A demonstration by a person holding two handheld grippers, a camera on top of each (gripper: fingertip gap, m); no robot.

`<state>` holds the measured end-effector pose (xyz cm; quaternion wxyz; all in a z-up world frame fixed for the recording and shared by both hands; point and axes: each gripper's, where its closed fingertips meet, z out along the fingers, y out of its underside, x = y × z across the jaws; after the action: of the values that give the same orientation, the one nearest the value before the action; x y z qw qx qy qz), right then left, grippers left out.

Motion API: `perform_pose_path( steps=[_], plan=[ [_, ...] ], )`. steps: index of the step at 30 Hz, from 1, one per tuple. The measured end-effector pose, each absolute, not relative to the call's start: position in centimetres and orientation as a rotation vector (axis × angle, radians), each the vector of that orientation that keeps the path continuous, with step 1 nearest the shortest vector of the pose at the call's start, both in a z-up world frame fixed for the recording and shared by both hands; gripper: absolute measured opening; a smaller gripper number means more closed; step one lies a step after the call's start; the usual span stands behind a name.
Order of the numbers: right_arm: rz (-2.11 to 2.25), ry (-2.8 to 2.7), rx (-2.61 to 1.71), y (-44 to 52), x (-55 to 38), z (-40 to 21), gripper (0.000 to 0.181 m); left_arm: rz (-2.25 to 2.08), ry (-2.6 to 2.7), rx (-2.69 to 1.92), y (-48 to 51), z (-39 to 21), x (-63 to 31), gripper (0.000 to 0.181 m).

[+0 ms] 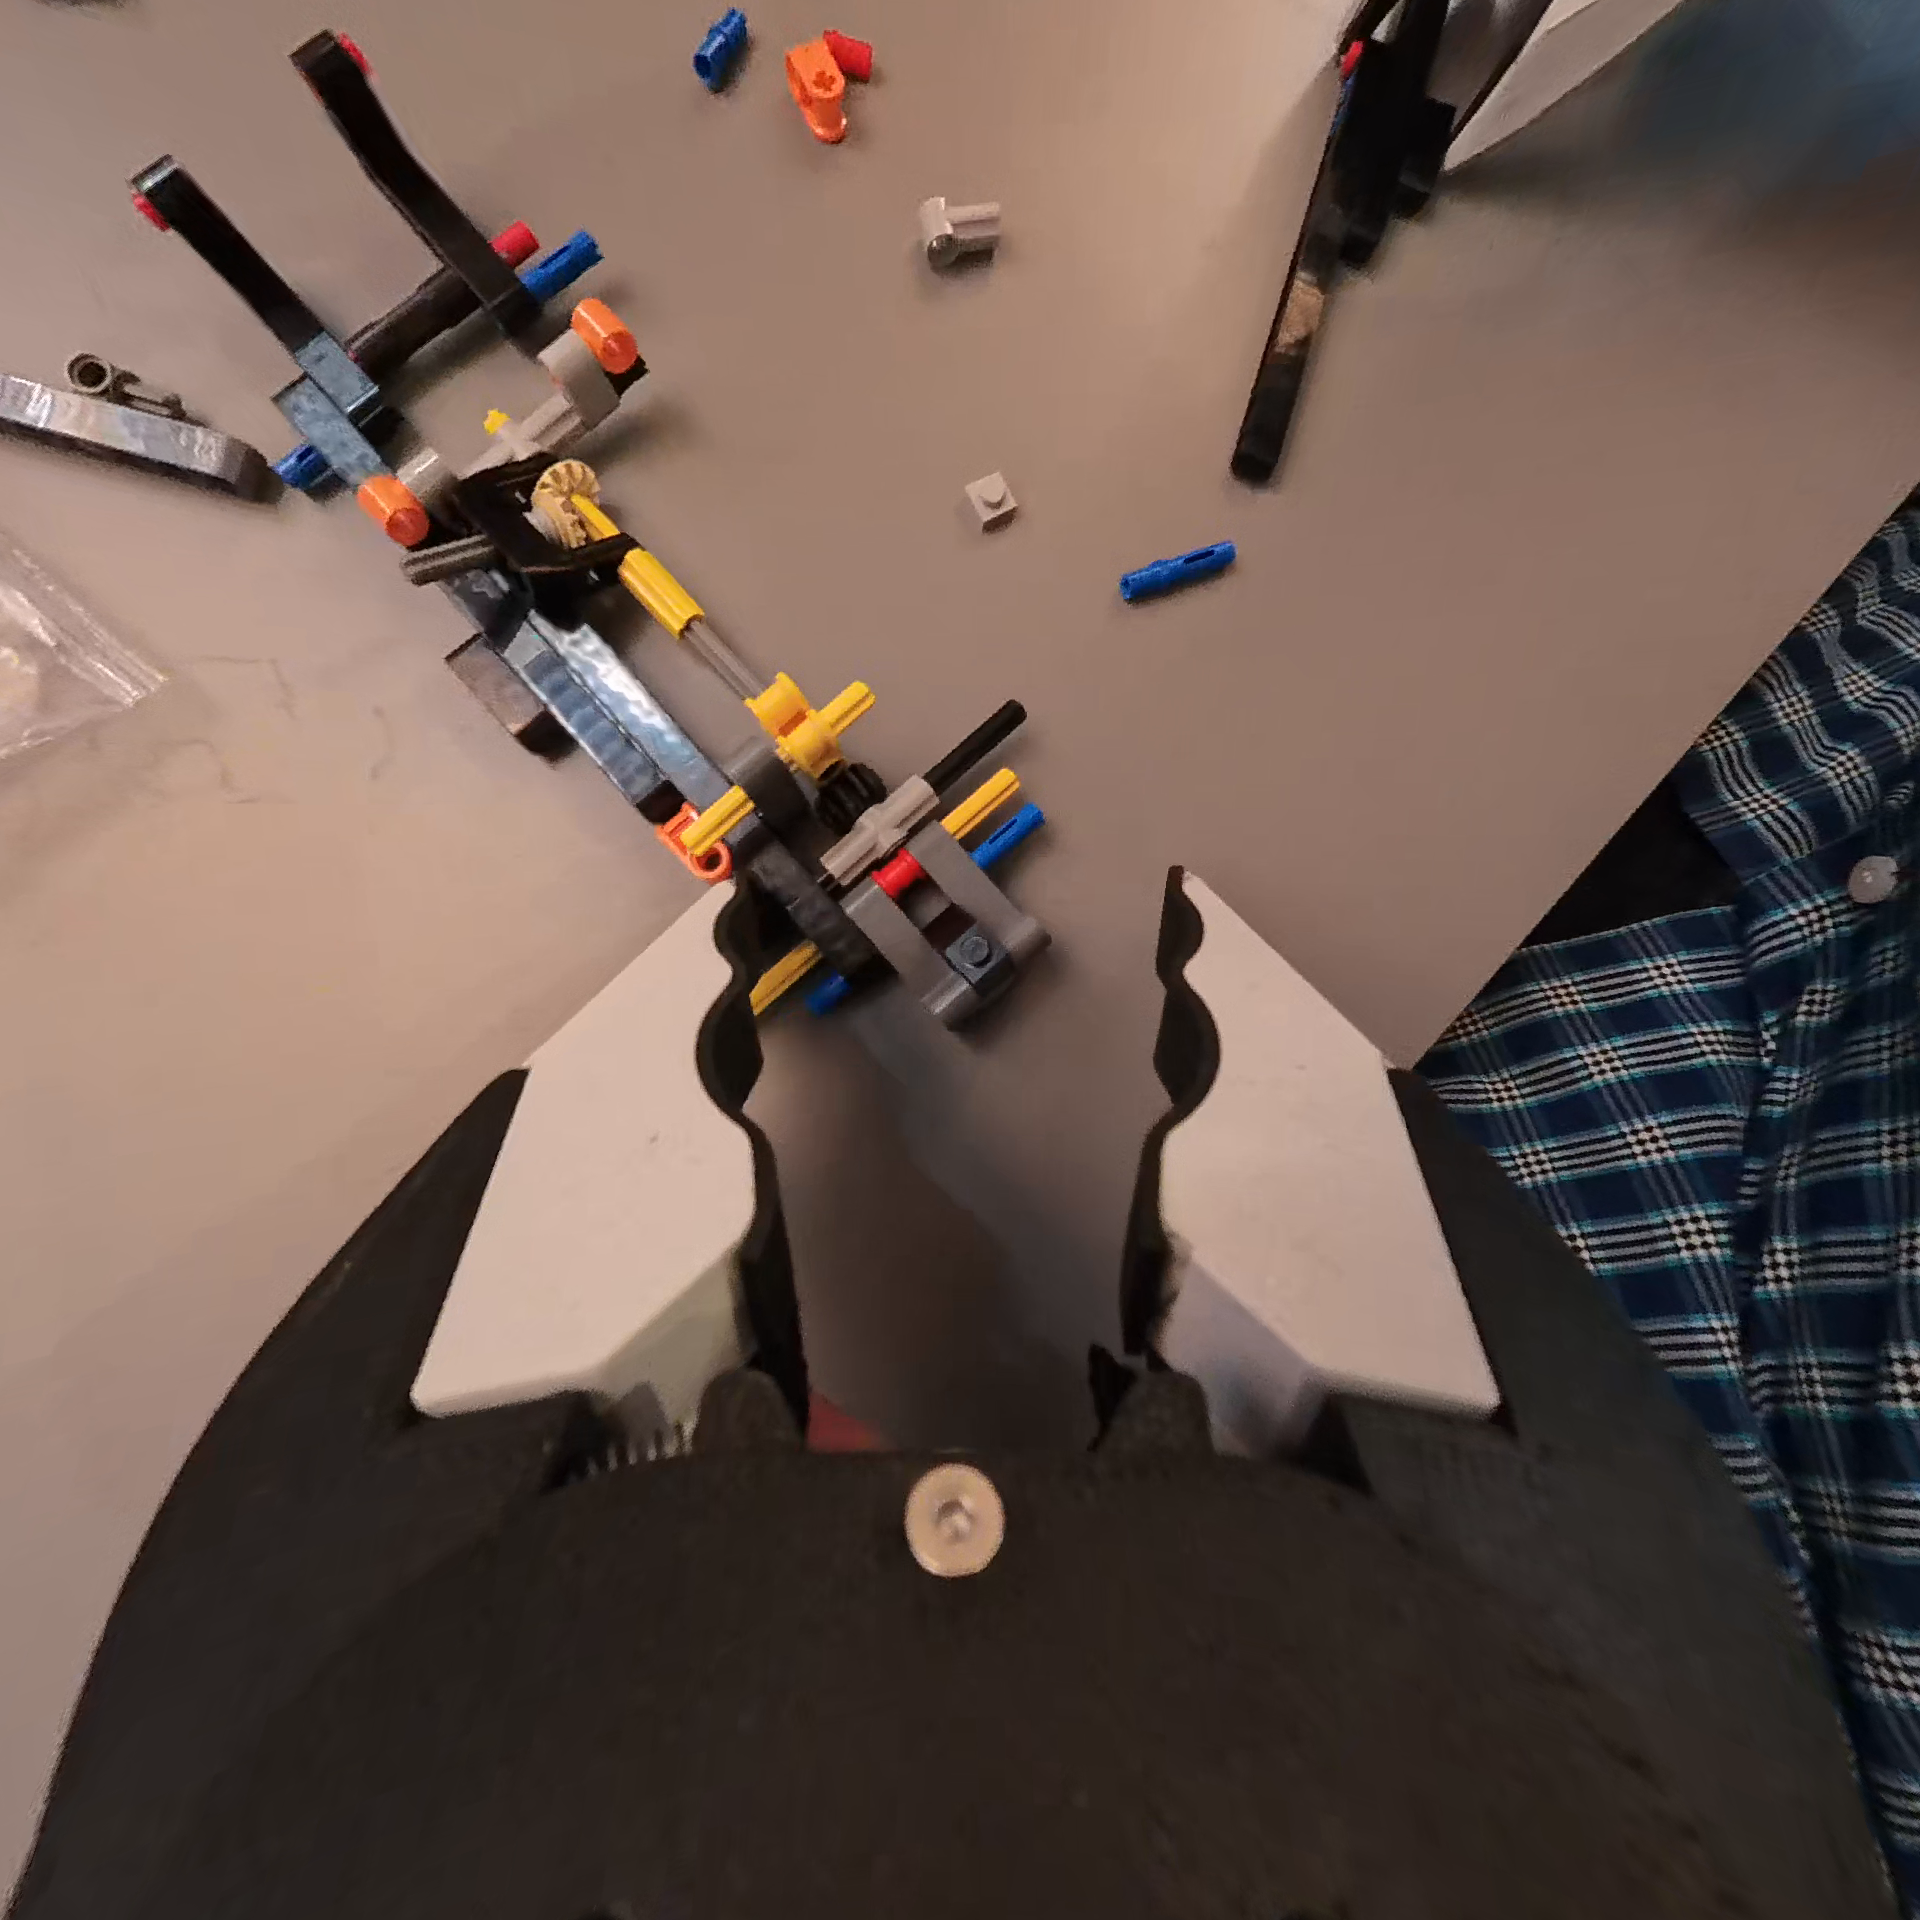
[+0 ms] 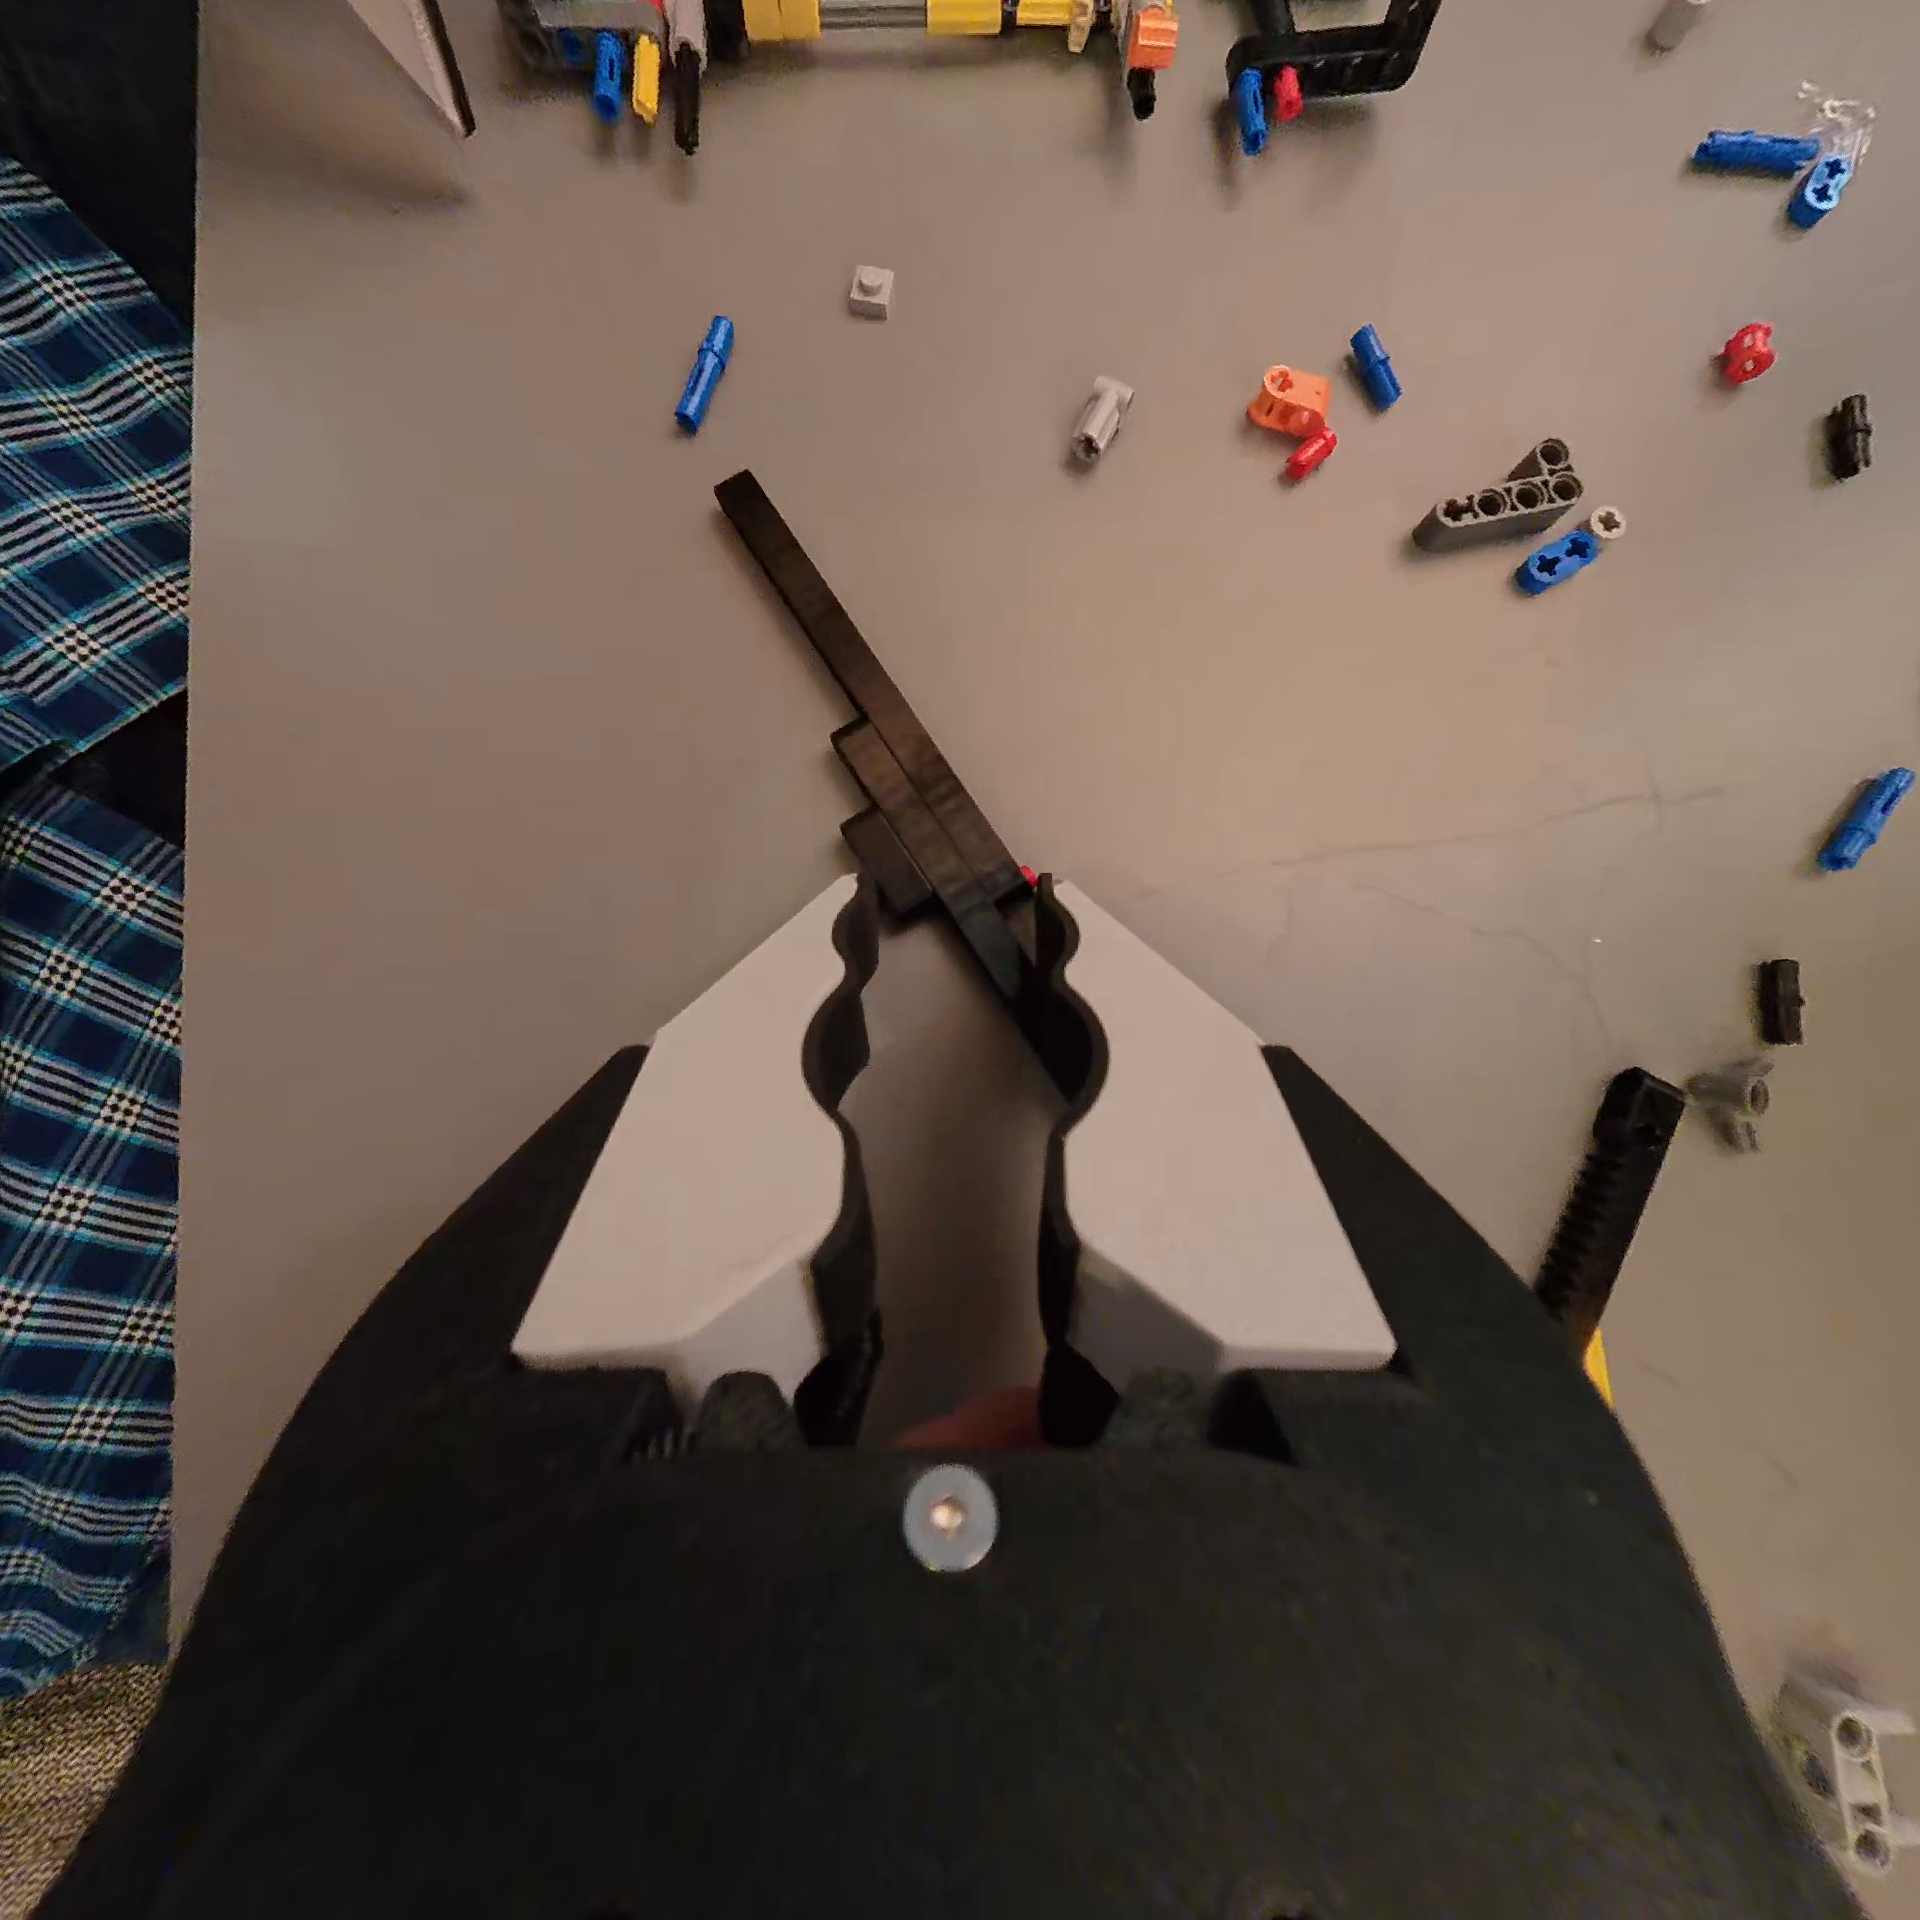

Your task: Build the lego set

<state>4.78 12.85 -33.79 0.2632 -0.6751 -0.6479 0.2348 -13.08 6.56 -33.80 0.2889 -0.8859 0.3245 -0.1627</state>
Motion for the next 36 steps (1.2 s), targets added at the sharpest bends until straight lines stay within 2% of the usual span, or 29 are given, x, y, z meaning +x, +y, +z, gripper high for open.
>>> perform_pose_path(
  steps=[10,17,30,36],
  plan=[
    [0.641,-1.758,-1.817,12.4,4.8,-33.8,0.036,-0.436,0.840,-2.341,7.0,-33.3,-13.3,0.077],
    [0.639,-1.766,-1.809,12.3,5.0,-33.8,0.024,-0.442,0.837,-2.341,7.1,-33.5,-13.3,0.077],
    [0.669,-1.743,-1.824,12.0,5.2,-33.7,0.024,-0.438,0.838,-2.343,7.2,-33.7,-13.5,0.076],
    [0.671,-1.758,-1.830,11.7,5.4,-33.8,0.031,-0.434,0.835,-2.340,7.3,-33.6,-13.6,0.076]
  ],
)
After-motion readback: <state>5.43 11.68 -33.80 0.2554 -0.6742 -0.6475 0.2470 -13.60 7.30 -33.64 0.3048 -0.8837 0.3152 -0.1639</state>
